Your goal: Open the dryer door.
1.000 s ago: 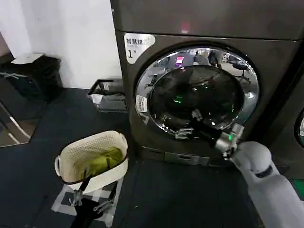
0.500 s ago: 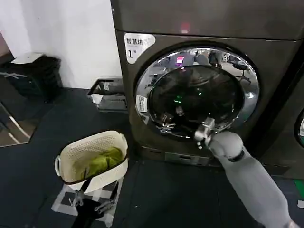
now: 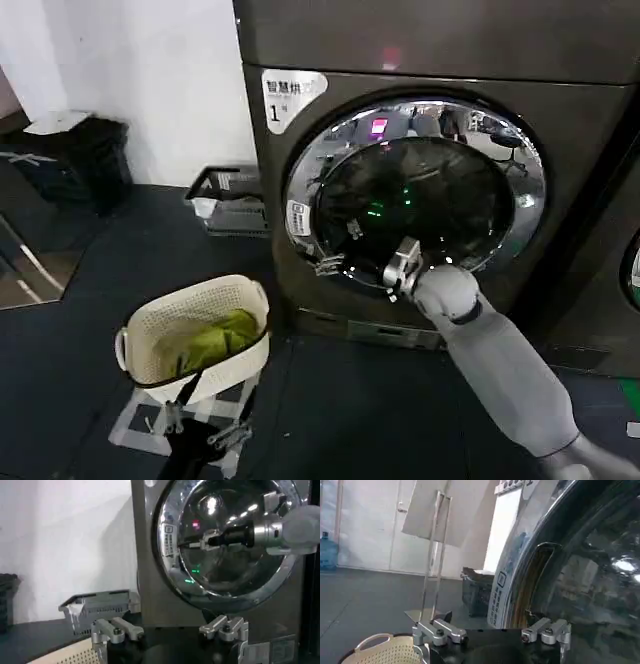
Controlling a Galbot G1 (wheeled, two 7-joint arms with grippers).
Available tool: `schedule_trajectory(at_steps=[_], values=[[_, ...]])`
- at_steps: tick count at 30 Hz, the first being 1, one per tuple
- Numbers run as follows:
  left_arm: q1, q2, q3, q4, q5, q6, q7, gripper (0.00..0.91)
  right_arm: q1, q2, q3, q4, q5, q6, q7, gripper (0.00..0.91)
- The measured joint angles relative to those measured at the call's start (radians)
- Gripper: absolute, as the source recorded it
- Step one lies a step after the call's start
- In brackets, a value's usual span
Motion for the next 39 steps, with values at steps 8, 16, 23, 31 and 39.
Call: schedule_trajectory(at_steps=[8, 16, 23, 31, 39], values=[[-0.001, -0.003, -0.006, 0.000, -0.002, 0.000, 0.006, 0.907, 0.023, 0.027, -0.018, -0.031, 0.000, -0.005, 0.001, 0.907], [-0.017, -0.005, -0.015, -0.022, -0.013, 0.094, 0.077, 0.907, 0.019, 0.018, -0.017, -0.027, 0.046, -0.012, -0.040, 0.907], [-0.043, -0.002, -0.043, -0.028, -0.070, 0.129, 0.164, 0.907, 0.000, -0.008, -0.012, 0.001, 0.061, -0.012, -0.145, 0.907], [-0.075, 0.018, -0.089, -0.007, -0.223, 0.146, 0.240, 0.907, -0.030, -0.041, 0.015, 0.034, 0.098, 0.000, -0.282, 0.907], [-0.120, 0.068, -0.126, 0.021, -0.348, 0.182, 0.201, 0.907, -0.066, -0.080, 0.053, 0.072, 0.157, 0.006, -0.425, 0.907]])
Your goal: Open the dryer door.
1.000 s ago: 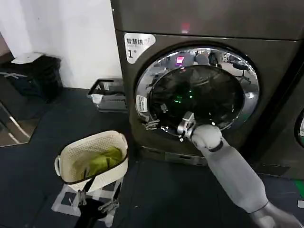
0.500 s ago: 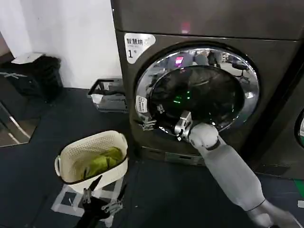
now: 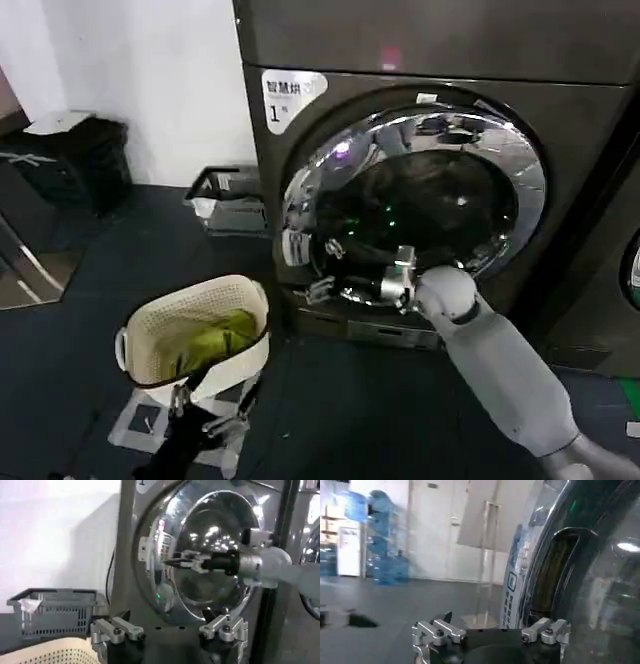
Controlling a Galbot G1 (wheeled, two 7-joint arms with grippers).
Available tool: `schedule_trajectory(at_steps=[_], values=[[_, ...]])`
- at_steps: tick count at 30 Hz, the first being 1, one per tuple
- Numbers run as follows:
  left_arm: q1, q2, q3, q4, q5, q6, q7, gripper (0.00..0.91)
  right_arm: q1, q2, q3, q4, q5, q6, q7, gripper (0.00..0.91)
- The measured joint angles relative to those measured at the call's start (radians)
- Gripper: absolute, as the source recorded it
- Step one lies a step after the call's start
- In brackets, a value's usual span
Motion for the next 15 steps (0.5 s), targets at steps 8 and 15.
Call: schedule_trajectory(at_steps=[8, 15], values=[[-0.104, 0.149, -0.055, 0.046, -0.151, 0.027, -0.050, 0.907, -0.045, -0.043, 0.032, 0.041, 0.001, 0.002, -0.105, 0.907], [-0.196, 0.284, -0.030, 0.111, -0.254, -0.017, -0.073, 0.907, -0.078, -0.067, 0.060, 0.054, 0.016, 0.019, -0.197, 0.907]])
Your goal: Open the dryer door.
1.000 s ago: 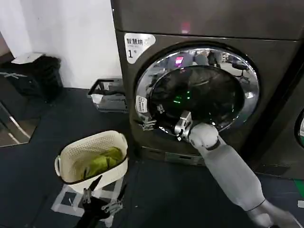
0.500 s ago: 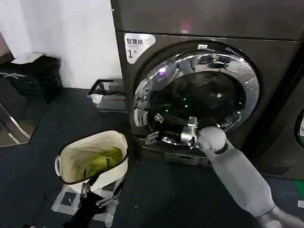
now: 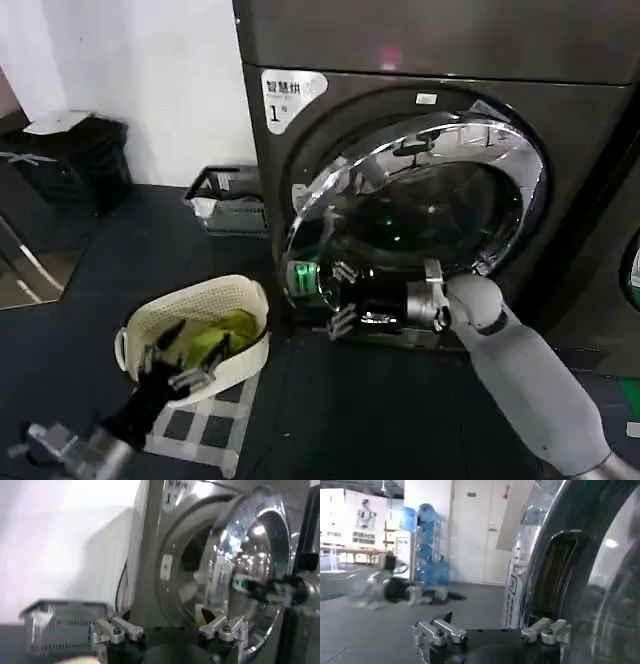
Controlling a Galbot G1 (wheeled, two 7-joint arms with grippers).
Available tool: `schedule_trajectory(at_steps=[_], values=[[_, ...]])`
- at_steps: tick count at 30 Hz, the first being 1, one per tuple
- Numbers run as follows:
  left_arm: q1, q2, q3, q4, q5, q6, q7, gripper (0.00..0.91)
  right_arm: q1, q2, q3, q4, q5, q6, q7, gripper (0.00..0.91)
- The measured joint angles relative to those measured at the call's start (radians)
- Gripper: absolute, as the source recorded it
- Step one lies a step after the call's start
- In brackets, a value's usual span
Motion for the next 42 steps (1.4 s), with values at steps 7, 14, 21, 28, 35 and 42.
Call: schedule_trajectory(at_steps=[7, 14, 21, 28, 35, 42], values=[[-0.093, 0.116, 0.044, 0.054, -0.088, 0.017, -0.058, 0.907, -0.038, -0.023, 0.029, 0.031, 0.001, -0.001, -0.068, 0.907], [-0.211, 0.210, 0.130, 0.098, -0.164, 0.018, -0.101, 0.907, -0.084, -0.054, 0.066, 0.062, 0.016, 0.007, -0.126, 0.907], [-0.364, 0.309, 0.245, 0.164, -0.220, 0.006, -0.114, 0.907, -0.138, -0.084, 0.107, 0.099, 0.033, 0.025, -0.188, 0.907], [-0.501, 0.379, 0.366, 0.223, -0.286, 0.007, -0.121, 0.907, -0.193, -0.116, 0.154, 0.138, 0.049, 0.028, -0.230, 0.907], [-0.626, 0.433, 0.481, 0.269, -0.341, 0.014, -0.087, 0.907, -0.238, -0.146, 0.217, 0.133, 0.055, 0.041, -0.272, 0.907], [-0.727, 0.457, 0.592, 0.305, -0.358, 0.013, -0.071, 0.907, -0.290, -0.155, 0.303, 0.137, 0.054, 0.049, -0.285, 0.907]])
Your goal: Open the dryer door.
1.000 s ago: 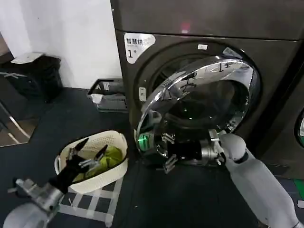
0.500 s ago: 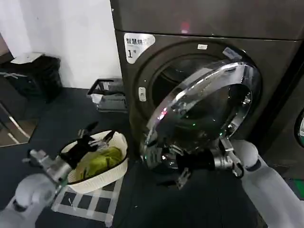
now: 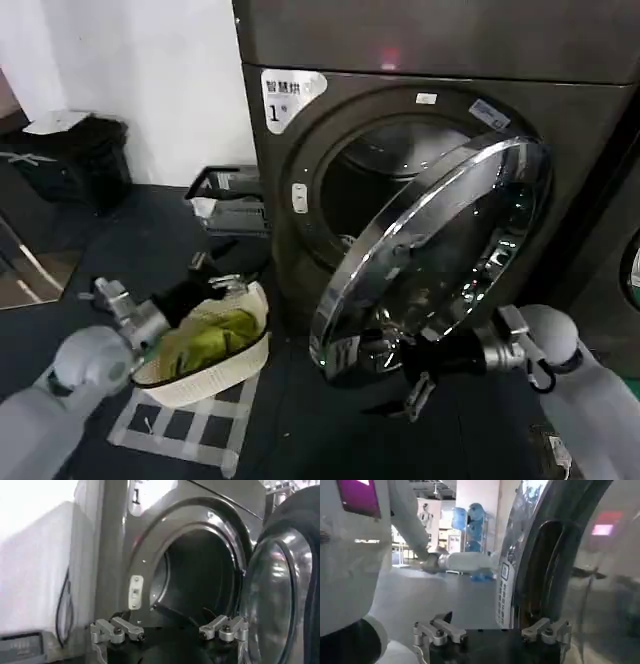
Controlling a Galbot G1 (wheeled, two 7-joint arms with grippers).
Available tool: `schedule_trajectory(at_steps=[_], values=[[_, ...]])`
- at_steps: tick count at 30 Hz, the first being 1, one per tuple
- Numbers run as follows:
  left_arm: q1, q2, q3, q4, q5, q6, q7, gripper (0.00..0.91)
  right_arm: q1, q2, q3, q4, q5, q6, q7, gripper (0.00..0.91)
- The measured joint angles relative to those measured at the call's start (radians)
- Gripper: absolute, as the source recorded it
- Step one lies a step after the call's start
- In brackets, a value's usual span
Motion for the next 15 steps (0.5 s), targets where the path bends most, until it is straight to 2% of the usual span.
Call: schedule_trajectory(at_steps=[7, 15], values=[[-0.108, -0.021, 0.101, 0.018, 0.005, 0.006, 0.016, 0.907, -0.080, 0.028, 0.149, -0.008, 0.020, 0.011, 0.003, 0.907], [-0.189, -0.040, 0.215, 0.017, -0.037, 0.004, 0.104, 0.907, -0.185, 0.047, 0.350, -0.015, 0.072, 0.026, 0.015, 0.907]])
